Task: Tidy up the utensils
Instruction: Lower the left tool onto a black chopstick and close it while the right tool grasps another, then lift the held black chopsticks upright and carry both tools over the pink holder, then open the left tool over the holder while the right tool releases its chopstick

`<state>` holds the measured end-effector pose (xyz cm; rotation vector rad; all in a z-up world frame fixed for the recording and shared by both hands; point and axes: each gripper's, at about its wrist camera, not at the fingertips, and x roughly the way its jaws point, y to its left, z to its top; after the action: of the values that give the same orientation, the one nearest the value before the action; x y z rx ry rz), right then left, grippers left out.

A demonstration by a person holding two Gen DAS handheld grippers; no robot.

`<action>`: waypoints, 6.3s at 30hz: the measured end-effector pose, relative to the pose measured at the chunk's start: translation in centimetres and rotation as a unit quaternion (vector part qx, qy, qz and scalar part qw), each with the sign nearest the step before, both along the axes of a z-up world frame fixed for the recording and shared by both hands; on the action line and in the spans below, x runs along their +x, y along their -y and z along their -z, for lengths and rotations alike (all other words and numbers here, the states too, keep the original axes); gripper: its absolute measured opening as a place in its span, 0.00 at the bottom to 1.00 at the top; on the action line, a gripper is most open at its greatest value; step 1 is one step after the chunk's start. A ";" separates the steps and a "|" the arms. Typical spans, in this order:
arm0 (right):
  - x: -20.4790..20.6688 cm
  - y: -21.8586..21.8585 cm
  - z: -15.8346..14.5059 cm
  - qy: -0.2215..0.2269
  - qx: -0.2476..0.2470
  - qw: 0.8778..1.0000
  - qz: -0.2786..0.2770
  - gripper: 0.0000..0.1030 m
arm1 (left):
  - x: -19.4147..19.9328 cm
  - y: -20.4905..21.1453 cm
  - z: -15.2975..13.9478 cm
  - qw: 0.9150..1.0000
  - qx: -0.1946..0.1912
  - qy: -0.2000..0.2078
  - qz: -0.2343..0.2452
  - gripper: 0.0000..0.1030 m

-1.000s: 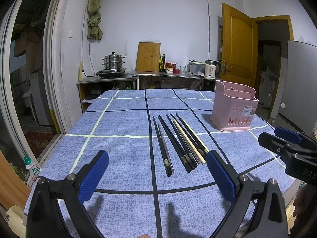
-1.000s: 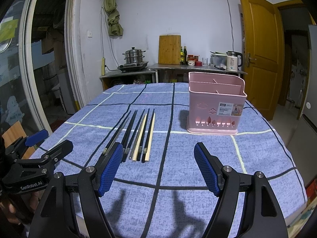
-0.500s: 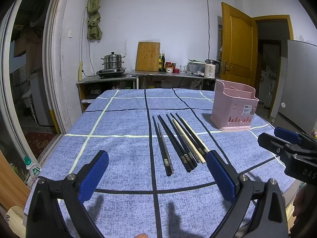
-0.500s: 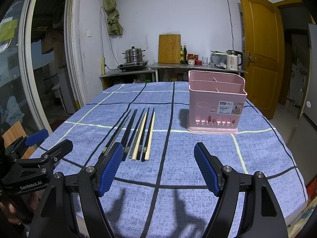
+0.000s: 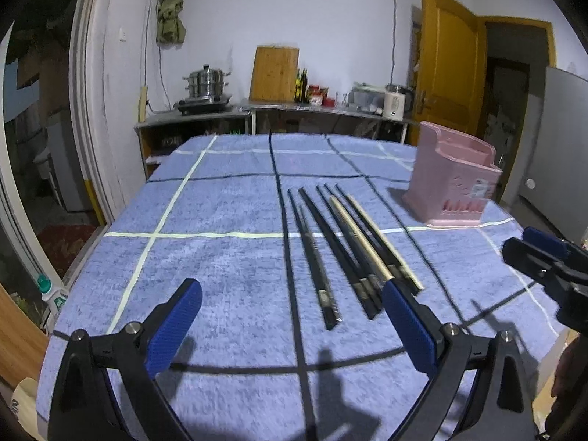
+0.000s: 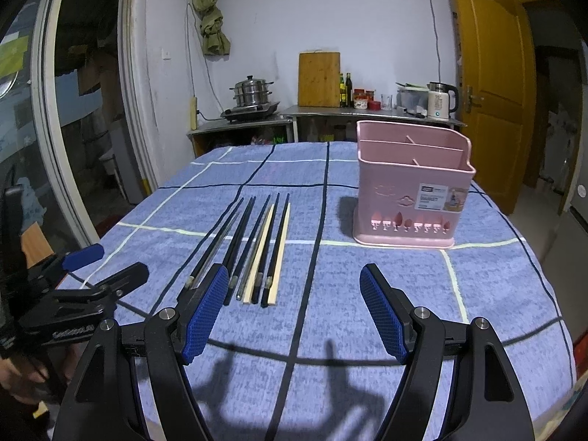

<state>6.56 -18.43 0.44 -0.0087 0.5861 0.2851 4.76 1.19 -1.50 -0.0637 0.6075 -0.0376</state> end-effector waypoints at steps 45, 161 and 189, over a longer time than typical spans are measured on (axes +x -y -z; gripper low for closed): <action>19.5 -6.8 7.5 -0.177 0.021 0.981 -0.079 0.09 | 16.5 -1.4 3.9 0.990 -0.025 -0.139 0.025 0.48; 21.1 11.0 -7.4 -0.075 0.102 0.990 0.054 0.06 | 22.1 14.0 -12.0 0.967 -0.120 -0.082 0.209 0.05; 10.7 8.2 -11.0 0.016 0.095 0.995 0.037 0.15 | 11.1 3.5 -13.9 0.985 -0.112 0.039 0.125 0.44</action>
<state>17.24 -26.66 11.45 0.1921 0.5247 0.2683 15.84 -2.34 12.41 -0.2032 0.5290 -0.3500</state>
